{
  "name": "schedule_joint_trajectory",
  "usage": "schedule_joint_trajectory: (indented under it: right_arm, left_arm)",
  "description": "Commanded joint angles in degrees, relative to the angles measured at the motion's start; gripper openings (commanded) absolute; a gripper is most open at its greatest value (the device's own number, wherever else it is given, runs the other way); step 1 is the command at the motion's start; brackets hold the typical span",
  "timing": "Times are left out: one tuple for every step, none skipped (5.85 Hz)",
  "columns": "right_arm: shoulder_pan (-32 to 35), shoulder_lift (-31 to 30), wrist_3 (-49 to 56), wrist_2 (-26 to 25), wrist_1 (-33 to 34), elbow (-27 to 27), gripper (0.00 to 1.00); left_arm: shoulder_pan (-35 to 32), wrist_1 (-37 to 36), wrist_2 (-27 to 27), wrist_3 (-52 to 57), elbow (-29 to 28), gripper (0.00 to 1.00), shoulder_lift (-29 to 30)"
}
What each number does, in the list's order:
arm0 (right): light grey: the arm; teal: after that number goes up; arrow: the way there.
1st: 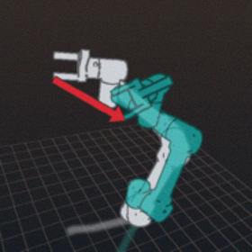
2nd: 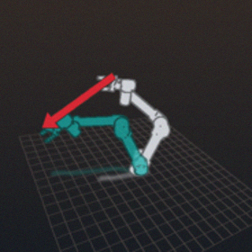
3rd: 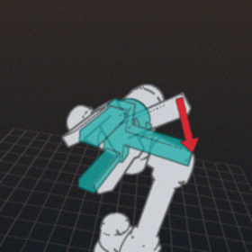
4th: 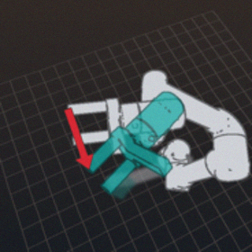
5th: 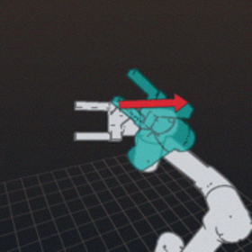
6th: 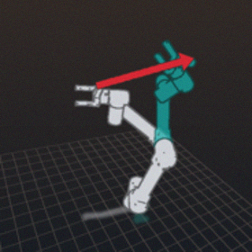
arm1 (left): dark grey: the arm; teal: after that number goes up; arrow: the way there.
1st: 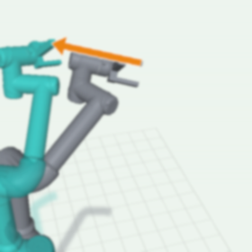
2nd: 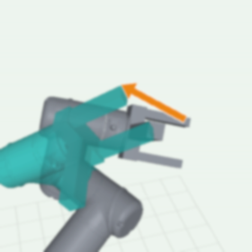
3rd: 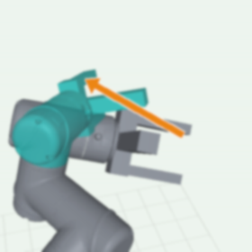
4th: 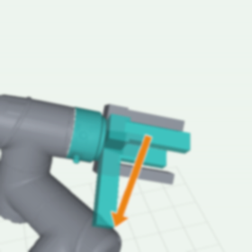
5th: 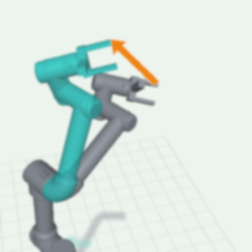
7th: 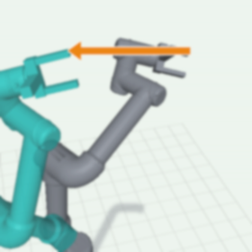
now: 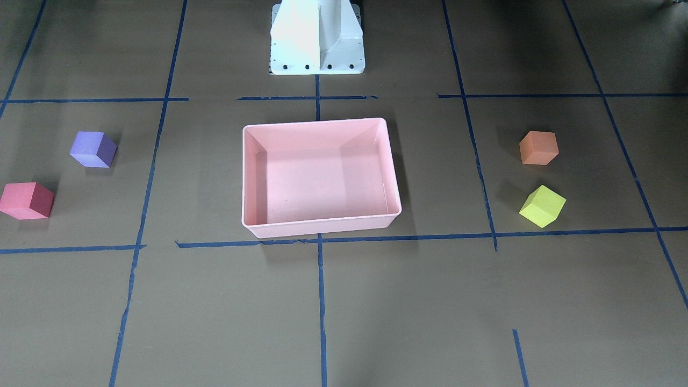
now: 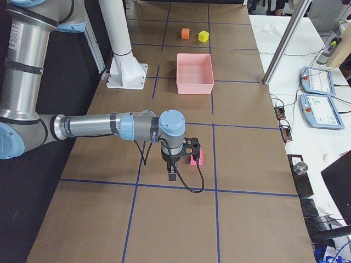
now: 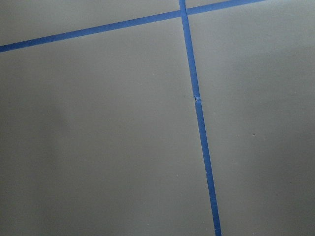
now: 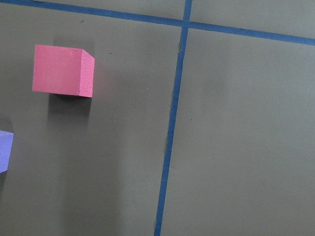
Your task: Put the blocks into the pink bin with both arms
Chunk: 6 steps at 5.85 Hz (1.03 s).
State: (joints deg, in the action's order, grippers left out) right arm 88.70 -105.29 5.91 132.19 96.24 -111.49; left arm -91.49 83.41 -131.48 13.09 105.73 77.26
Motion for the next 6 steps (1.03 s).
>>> schedule_joint_trajectory:
  right_arm:
    - [-2.1,2.6,0.1,0.3,-0.1,0.0,1.0]
    - [-7.3,5.1,-1.5,1.2,0.0,0.5,1.0]
    - [-11.0,10.0,-8.6,2.4,-0.1,2.2,1.0]
    - [-13.4,14.4,-12.2,2.4,-0.2,4.6,1.0]
    - [-15.6,15.8,-16.9,2.1,-4.3,6.7,1.0]
    - [-16.9,14.7,-24.6,0.7,-18.8,13.0,1.0]
  left_arm:
    - [0.0,0.0,0.0,0.0,0.1,1.0,0.0]
    - [0.0,0.0,0.0,0.0,0.1,1.0,0.0]
    - [0.1,0.0,0.0,0.0,0.1,1.0,0.0]
    - [0.0,0.0,-0.1,0.0,0.1,1.0,0.0]
    - [0.0,0.1,-0.1,0.0,0.1,1.0,0.0]
    - [0.0,0.1,-0.1,0.0,0.1,1.0,0.0]
